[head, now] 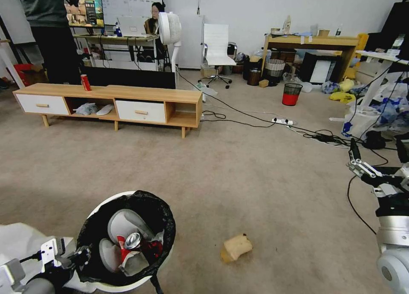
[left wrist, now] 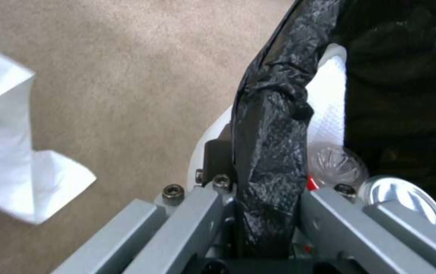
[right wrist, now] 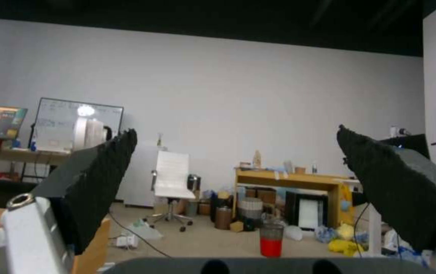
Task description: Pick up the trash bin, then pick up the garbage from the floor and place it into the trash bin.
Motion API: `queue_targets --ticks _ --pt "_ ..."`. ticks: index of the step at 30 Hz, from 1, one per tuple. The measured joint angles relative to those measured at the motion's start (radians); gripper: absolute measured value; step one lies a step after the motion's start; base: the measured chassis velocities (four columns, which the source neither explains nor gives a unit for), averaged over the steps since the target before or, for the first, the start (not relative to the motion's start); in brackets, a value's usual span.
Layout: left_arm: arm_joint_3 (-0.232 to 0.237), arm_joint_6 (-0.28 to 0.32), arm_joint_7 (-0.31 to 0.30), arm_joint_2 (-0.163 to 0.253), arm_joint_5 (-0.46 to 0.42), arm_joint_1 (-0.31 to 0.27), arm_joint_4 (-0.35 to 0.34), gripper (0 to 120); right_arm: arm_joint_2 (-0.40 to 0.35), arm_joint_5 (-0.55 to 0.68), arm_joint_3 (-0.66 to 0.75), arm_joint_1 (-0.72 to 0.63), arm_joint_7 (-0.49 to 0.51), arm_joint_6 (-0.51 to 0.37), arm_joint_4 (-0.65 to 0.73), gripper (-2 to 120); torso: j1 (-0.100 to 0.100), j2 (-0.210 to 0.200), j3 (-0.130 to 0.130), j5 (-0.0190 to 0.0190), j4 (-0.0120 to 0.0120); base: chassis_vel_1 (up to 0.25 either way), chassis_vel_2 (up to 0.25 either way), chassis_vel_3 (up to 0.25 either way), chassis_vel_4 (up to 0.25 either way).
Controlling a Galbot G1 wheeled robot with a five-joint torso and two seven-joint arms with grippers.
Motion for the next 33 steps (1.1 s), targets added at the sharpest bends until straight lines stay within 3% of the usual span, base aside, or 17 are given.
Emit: queue_targets --ticks 10,18,21,24,28,30,31,33 --pt "0.000 0.000 0.001 -0.003 0.002 0.001 -0.001 1 -0.010 0.006 0.001 -0.003 -0.013 0.006 -0.002 100 0.000 0.000 0.000 -0.0002 0.0003 -0.111 0.115 0.112 -0.114" --pt "0.001 0.000 0.002 -0.002 0.003 0.002 -0.001 1 -0.042 0.025 -0.022 -0.005 -0.015 -0.019 -0.002 100 0.000 0.000 0.000 -0.0001 0.0000 0.000 0.000 0.000 0.000" --pt "0.000 0.000 0.002 -0.001 0.003 0.003 0.001 1 -0.087 0.068 -0.059 -0.007 0.026 -0.092 0.011 100 0.000 0.000 0.000 -0.0002 0.0001 0.000 0.000 0.000 0.000" --pt "-0.001 0.000 0.003 -0.002 0.004 0.005 0.002 1 -0.171 0.196 -0.169 0.017 0.108 -0.264 0.027 100 0.000 0.000 0.000 -0.0001 0.0003 0.000 0.000 0.000 0.000" --pt "-0.001 0.000 0.003 -0.004 0.005 0.006 0.002 1 -0.207 0.287 -0.238 0.047 0.155 -0.368 0.032 100 0.000 0.000 0.000 -0.0002 0.0003 0.000 0.000 0.000 0.000" --pt "-0.002 0.000 0.003 -0.008 0.005 0.008 0.001 1 -0.238 0.398 -0.323 0.101 0.219 -0.487 0.035 100 0.000 0.000 0.000 -0.0001 0.0000 0.000 0.000 0.000 0.000" --pt "-0.002 0.000 0.003 -0.008 0.005 0.008 0.001 1 -0.238 0.398 -0.323 0.101 0.219 -0.487 0.035 100 0.000 0.000 0.000 -0.0001 0.0000 0.000 0.000 0.000 0.000" --pt "-0.005 0.000 0.003 -0.010 0.005 0.009 0.000 1 -0.260 0.510 -0.407 0.177 0.289 -0.621 0.034 100 0.000 0.000 0.000 -0.0002 0.0004 0.000 0.000 0.000 0.000"
